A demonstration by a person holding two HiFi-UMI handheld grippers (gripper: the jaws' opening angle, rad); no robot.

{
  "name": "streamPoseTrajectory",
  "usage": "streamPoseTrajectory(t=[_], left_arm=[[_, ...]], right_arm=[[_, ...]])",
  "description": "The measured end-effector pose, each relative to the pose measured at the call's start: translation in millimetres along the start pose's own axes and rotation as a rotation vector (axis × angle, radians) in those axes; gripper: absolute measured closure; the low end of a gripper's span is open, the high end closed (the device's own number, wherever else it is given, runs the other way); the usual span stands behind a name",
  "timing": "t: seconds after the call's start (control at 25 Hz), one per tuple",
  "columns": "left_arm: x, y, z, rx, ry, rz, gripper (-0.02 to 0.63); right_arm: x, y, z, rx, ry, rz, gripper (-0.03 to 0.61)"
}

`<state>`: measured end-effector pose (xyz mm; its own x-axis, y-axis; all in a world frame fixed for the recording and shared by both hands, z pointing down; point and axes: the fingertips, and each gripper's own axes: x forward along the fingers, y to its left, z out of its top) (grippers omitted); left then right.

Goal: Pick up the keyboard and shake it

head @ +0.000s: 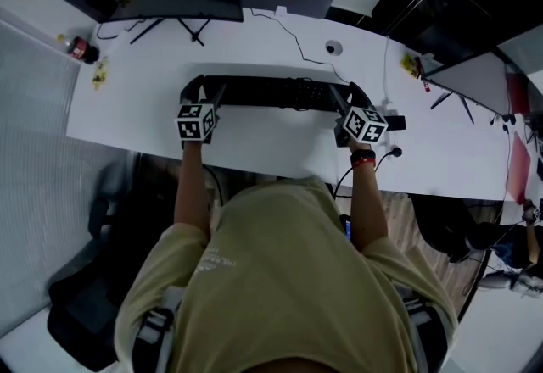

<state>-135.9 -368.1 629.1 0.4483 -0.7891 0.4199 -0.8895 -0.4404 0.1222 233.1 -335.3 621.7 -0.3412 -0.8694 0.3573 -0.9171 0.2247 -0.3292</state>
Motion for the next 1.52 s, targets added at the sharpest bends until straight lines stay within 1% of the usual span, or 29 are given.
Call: streamPoseTrajectory(t=[0.12,0.32,0.52,0.68,0.8,1.0,1.28,1.52], left_arm=[[-3,1,-1,-0.002,-0.017,-0.002,0.305],[-11,0,-11,-0.015,-0.035,0.007,0.305],[-21,-3,-12,-0.002,-0.075,0.013,0.305],[-28,-5,-15,0.005,-0.075,0.013,0.304],[-33,-6,-18,0.003,-0.065,0.012,0.304],[-40,-9,-21,-0.007,-0.04,0.005,0.307],[-52,-10,-31,-0.012,0.009,-0.007,0.311],[-67,-15,-40,-0.007,0.027,-0.004,0.311]], right_arm=[[-4,5,2,-0.023,-0.029,0.0,0.244],[-10,9,-1,-0.044,-0.022,0.003,0.244],[-20,16,-1,-0.062,-0.038,0.007,0.242],[-30,20,-6,-0.069,-0.051,0.005,0.241],[-36,24,-10,-0.068,-0.05,0.005,0.241],[-44,27,-15,-0.049,0.003,0.004,0.236],[-59,36,-27,-0.036,0.037,0.002,0.235],[-74,44,-36,-0.046,0.06,0.015,0.232]])
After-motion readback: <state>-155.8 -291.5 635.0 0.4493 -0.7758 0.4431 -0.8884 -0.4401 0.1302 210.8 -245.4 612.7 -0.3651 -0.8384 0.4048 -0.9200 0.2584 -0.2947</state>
